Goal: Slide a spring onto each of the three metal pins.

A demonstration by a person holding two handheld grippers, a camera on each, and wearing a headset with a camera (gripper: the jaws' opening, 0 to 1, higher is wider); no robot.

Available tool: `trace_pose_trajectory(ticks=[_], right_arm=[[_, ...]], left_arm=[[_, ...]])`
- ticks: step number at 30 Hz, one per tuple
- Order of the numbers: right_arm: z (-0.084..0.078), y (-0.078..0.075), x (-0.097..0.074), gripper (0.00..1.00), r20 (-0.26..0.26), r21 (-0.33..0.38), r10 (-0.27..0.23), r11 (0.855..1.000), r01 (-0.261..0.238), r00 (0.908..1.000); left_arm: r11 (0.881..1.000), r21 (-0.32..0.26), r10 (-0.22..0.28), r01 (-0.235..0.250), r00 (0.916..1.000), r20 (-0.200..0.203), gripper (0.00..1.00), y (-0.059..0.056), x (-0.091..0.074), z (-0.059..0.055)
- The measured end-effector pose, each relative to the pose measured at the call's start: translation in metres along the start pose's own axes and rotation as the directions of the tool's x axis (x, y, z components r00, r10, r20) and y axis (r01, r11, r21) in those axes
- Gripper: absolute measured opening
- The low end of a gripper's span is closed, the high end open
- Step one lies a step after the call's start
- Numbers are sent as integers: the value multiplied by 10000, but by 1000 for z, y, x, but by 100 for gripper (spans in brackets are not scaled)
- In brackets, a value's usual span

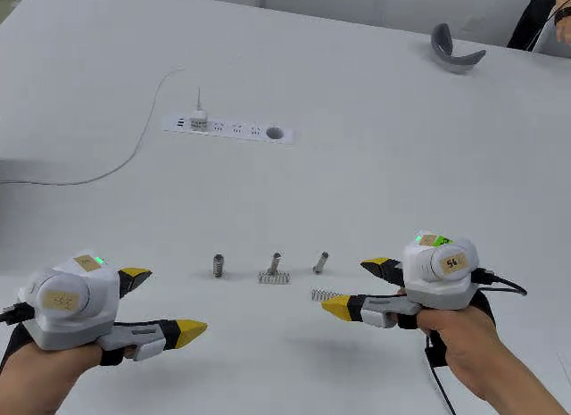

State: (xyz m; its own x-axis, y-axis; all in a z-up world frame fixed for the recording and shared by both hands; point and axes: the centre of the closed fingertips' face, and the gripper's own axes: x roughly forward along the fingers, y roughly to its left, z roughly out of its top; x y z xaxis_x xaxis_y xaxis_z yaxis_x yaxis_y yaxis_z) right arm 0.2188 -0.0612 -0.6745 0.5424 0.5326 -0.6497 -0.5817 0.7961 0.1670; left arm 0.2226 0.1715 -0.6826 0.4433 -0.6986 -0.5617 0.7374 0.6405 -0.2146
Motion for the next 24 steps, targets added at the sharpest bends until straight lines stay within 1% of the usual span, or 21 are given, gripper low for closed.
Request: trace_pose_trajectory(ticks=[2, 7, 9, 14, 19, 24], right_arm=[[-3, -2, -6, 66, 217, 308, -50, 9995, 43, 9998], [-16, -9, -18, 66, 266, 579, -245, 9981, 229, 9993], [-20, -11, -23, 66, 315, 687, -311, 9972, 289, 9990], [-31, -21, -35, 67, 451, 1067, -575, 9929, 524, 9973], [-41, -24, -44, 67, 497, 1298, -670, 9897, 600, 9965], [-46, -26, -52, 69, 557, 1429, -712, 9878, 626, 9959]], left_arm=[[10000, 42, -35, 35, 10000, 2, 77, -2, 2, 2], [9998, 178, -82, 82, 10000, -5, 77, -7, 6, 9], [9997, 234, -101, 102, 9999, -20, 77, -7, 8, 9], [9990, 393, -217, 221, 9997, -93, 77, -16, 15, 14], [9978, 556, -341, 351, 9992, -187, 77, -23, 22, 18], [9965, 693, -452, 470, 9986, -272, 77, -29, 30, 22]])
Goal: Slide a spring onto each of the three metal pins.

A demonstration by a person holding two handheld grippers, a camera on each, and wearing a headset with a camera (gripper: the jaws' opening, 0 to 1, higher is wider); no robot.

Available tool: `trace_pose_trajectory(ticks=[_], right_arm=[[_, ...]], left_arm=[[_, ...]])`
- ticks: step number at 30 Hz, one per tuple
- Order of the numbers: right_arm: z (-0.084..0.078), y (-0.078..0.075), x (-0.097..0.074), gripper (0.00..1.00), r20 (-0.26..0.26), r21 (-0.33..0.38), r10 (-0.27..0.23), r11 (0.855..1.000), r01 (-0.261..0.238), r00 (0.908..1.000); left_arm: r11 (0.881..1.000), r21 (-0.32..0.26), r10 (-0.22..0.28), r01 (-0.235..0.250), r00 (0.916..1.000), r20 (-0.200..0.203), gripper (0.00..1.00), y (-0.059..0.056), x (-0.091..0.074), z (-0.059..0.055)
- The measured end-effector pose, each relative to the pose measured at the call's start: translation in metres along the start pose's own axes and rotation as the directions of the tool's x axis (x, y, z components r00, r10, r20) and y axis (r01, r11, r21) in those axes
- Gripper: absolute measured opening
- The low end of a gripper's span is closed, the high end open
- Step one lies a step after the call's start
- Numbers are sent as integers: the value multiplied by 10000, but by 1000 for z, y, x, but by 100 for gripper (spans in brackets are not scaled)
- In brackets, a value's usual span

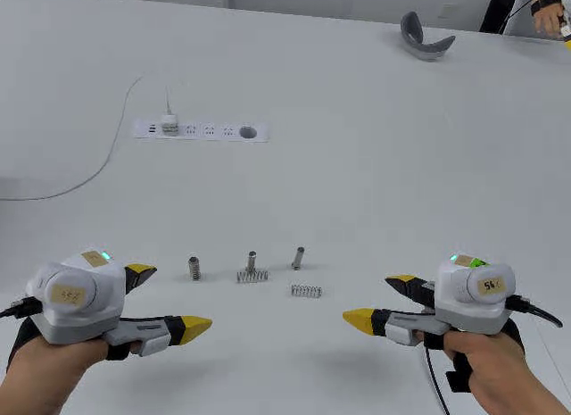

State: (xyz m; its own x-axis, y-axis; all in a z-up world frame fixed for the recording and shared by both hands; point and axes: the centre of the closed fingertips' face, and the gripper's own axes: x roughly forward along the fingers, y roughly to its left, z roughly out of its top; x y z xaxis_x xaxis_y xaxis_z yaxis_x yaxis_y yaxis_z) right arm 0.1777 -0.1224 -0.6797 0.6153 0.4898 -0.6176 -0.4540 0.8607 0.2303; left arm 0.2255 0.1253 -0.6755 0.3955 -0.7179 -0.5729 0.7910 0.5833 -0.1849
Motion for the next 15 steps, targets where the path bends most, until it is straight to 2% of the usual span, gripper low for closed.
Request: trace_pose_trajectory(ticks=[8, 12, 15], right_arm=[[-6, 0, -6, 73, 55, 208, 25, 9998, -26, 10000], [-8, 2, -6, 75, 182, 438, 150, 9989, -158, 9997], [-12, 2, -6, 75, 112, 429, 130, 9990, -135, 9999]], left_arm=[[9987, 384, -340, 348, 9992, -204, 78, -16, 15, 7], [9948, 844, -522, 566, 9972, -538, 77, -21, 22, 5], [9924, 990, -670, 731, 9958, -631, 77, -24, 28, 7]])
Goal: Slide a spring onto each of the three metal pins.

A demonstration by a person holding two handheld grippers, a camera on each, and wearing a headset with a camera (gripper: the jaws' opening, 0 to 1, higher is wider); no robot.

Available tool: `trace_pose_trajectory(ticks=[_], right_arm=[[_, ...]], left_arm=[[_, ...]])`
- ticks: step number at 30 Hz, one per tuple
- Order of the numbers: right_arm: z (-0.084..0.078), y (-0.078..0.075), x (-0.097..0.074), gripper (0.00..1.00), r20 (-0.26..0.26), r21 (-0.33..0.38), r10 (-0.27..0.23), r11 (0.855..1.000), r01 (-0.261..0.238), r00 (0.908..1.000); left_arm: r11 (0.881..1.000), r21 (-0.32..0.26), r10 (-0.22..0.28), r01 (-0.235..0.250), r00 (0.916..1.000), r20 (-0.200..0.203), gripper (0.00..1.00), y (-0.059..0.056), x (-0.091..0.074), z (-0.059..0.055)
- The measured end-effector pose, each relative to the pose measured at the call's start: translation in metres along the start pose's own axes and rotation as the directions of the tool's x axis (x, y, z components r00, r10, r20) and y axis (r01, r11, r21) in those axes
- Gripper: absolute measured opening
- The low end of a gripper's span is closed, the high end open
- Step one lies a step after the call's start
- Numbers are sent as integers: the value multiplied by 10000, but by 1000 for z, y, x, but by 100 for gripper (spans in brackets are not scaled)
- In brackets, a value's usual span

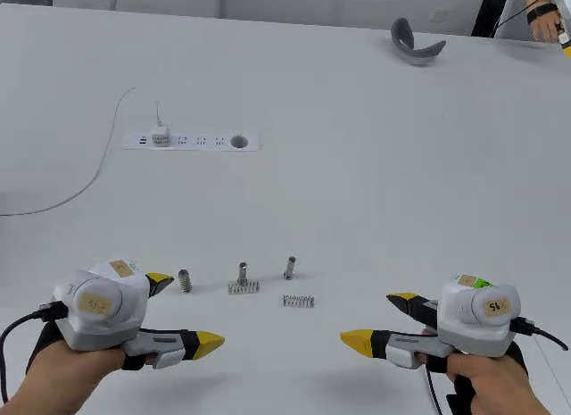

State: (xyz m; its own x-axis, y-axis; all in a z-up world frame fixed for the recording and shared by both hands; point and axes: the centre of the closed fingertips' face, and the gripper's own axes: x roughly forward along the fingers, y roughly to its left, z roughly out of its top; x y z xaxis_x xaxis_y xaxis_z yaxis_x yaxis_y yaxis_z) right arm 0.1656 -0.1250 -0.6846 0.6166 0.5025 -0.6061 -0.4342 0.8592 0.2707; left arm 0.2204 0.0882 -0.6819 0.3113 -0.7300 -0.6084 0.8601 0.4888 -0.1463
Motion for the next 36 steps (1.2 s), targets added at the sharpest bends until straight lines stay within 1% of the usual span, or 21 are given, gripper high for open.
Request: trace_pose_trajectory(ticks=[4, 8, 11, 16, 20, 24, 29, 33, 36], right_arm=[[-4, 3, 1, 76, 26, 103, 101, 9999, -101, 9999], [-9, 5, 0, 76, -4, 167, 156, 9997, -156, 9999], [-11, 6, -2, 76, 37, 277, 157, 9995, -158, 9999], [-17, 10, -2, 76, -67, 214, 296, 9993, -294, 9995], [-17, 13, -2, 76, 12, 288, 360, 9989, -360, 9994], [-18, 17, -1, 76, 16, 309, 429, 9986, -430, 9991], [-20, 19, -1, 76, 31, 400, 472, 9981, -473, 9989], [-20, 22, -1, 76, 55, 453, 528, 9976, -530, 9986], [-21, 23, -2, 76, 83, 487, 535, 9974, -538, 9985]], left_arm=[[9997, 141, -176, 178, 9998, -137, 76, -4, 9, 2], [9984, 330, -445, 455, 9985, -320, 76, -11, 21, 2], [9972, 450, -577, 599, 9972, -469, 75, -13, 30, 1], [9958, 422, -782, 807, 9953, -568, 75, -14, 43, 3], [9948, 419, -895, 926, 9935, -699, 74, -16, 53, 2], [9945, 427, -924, 961, 9924, -816, 74, -14, 61, 0], [9949, 214, -964, 987, 9912, -902, 74, -12, 72, -2], [9946, 187, -993, 1020, 9889, -1102, 73, -10, 82, -6], [9946, 98, -1013, 1032, 9881, -1158, 72, -9, 88, -7]])
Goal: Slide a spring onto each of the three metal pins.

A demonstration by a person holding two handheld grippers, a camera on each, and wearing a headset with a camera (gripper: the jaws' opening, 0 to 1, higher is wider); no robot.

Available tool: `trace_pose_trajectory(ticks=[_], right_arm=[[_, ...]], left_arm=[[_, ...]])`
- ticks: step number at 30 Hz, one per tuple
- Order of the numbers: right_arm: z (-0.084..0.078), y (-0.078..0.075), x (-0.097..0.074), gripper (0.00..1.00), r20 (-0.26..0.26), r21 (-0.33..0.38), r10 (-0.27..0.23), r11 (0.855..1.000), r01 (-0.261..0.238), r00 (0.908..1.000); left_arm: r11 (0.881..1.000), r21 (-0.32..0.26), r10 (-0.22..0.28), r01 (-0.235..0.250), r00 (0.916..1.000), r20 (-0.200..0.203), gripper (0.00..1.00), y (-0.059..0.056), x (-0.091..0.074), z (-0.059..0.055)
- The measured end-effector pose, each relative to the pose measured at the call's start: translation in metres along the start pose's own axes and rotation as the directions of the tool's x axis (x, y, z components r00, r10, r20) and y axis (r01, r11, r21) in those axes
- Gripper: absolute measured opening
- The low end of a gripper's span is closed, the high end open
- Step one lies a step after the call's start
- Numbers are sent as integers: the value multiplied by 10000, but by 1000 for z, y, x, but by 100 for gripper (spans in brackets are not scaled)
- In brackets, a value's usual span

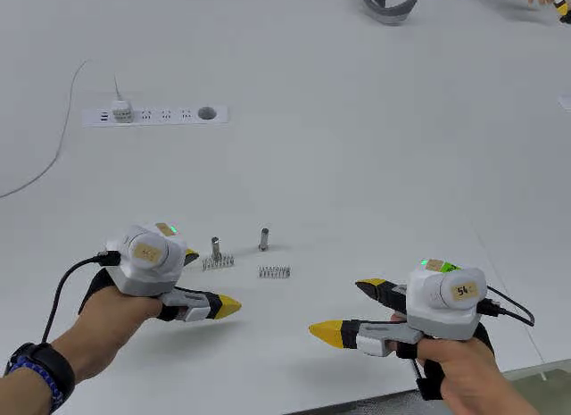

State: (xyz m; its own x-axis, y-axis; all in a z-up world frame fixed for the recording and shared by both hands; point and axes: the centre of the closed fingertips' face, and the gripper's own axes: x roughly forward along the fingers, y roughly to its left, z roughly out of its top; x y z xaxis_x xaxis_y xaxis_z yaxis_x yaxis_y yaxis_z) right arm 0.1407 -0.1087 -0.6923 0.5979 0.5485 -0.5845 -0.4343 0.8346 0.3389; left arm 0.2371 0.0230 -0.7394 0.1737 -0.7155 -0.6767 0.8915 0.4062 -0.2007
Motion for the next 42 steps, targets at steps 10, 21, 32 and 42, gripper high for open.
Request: trace_pose_trajectory(ticks=[10, 21, 32, 42], right_arm=[[-2, 0, -4, 76, 5, 130, -26, 9999, 26, 10000], [-2, 1, -2, 75, 14, 200, -5, 9998, 5, 10000], [-4, 3, -1, 75, -88, 209, 49, 9998, -47, 9999], [1, 0, -3, 74, -59, 170, -40, 9998, 41, 10000]], left_arm=[[9996, -287, -65, 60, 9998, -173, 70, 3, 13, -5], [9999, -73, -96, 93, 9992, -397, 58, -1, 13, -13], [9986, 111, 530, -523, 9961, -701, 36, 11, 14, -21], [9879, 731, 1441, -1370, 9842, -1029, 12, 25, 17, -22]])
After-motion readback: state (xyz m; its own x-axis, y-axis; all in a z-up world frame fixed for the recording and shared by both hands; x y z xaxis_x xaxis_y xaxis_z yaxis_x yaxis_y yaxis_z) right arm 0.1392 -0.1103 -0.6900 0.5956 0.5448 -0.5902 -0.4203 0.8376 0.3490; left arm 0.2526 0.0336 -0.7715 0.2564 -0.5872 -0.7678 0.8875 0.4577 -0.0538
